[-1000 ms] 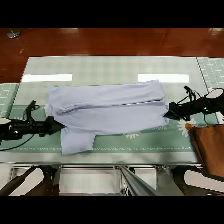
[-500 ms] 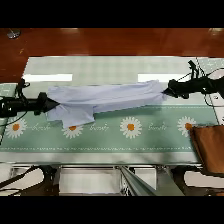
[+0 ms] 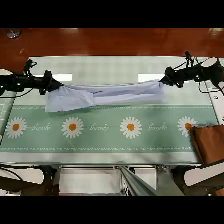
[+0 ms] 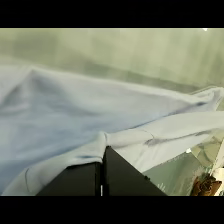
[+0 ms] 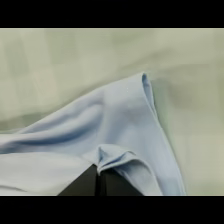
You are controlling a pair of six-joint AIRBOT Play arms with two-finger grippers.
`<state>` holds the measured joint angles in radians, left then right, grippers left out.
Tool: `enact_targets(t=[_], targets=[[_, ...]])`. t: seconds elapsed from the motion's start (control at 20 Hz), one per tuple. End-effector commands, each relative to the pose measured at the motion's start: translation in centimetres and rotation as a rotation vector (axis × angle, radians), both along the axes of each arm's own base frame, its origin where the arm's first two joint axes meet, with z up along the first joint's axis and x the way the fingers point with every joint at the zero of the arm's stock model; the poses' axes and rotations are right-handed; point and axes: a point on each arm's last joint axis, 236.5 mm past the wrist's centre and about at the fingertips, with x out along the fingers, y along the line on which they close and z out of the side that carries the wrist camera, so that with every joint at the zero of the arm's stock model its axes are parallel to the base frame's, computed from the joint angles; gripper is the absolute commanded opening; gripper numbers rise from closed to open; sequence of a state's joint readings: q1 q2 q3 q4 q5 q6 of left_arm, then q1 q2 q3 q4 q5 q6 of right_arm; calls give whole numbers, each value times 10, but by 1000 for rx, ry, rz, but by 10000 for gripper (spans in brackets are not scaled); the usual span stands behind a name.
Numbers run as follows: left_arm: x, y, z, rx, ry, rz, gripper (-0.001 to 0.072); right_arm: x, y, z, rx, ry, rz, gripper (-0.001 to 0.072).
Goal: Fold the shirts.
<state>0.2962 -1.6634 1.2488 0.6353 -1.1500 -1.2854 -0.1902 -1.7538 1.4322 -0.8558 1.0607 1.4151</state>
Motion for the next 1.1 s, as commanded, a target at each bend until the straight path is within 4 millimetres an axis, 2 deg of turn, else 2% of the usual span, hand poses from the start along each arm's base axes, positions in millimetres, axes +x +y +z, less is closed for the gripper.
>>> enact_targets(t=[0.0, 0.1, 0.15, 0.2, 0.25, 0.3, 0.35, 0.45, 0.55, 0.6, 0.65, 0.75, 0.9, 1.05], targets=[[17, -1, -16, -14, 32, 5, 25, 12, 8, -7, 64, 9, -16, 25], [11, -4, -25, -33, 66, -14, 26, 14, 14, -9, 105, 16, -28, 26], [5, -7, -26, -49, 84, -31, 68, 15, 13, -9, 102, 11, -33, 49], [2, -6, -23, -60, 95, -34, 316, 18, 12, -6, 113, 3, -45, 326], [-2, -5, -16, -86, 121, -41, 710, 19, 8, -1, 121, -1, -48, 623], [-9, 4, -7, -98, 149, -56, 702, 19, 1, 7, 130, -2, -40, 632], [-21, 20, -4, -72, 201, -64, 701, 16, -9, 18, 142, 2, -27, 632], [-54, 76, -3, 97, 297, -39, 701, 2, -38, 35, 155, 27, -17, 632], [-77, 134, 5, 318, 289, 37, 701, -24, -74, 26, 79, 102, -22, 632], [-80, 153, 13, 390, 240, 103, 701, -36, -88, 15, 35, 159, -37, 632], [-79, 161, 22, 422, 168, 173, 701, -45, -94, 3, 10, 201, -51, 631], [-76, 149, 42, 448, -14, 239, 701, -44, -85, -15, 28, 207, -82, 631], [-88, 94, 60, 407, -200, 217, 701, -38, -51, -38, 73, 221, -60, 631], [-102, 42, 68, 346, -232, 108, 701, -38, -10, -50, 116, 235, 27, 630]])
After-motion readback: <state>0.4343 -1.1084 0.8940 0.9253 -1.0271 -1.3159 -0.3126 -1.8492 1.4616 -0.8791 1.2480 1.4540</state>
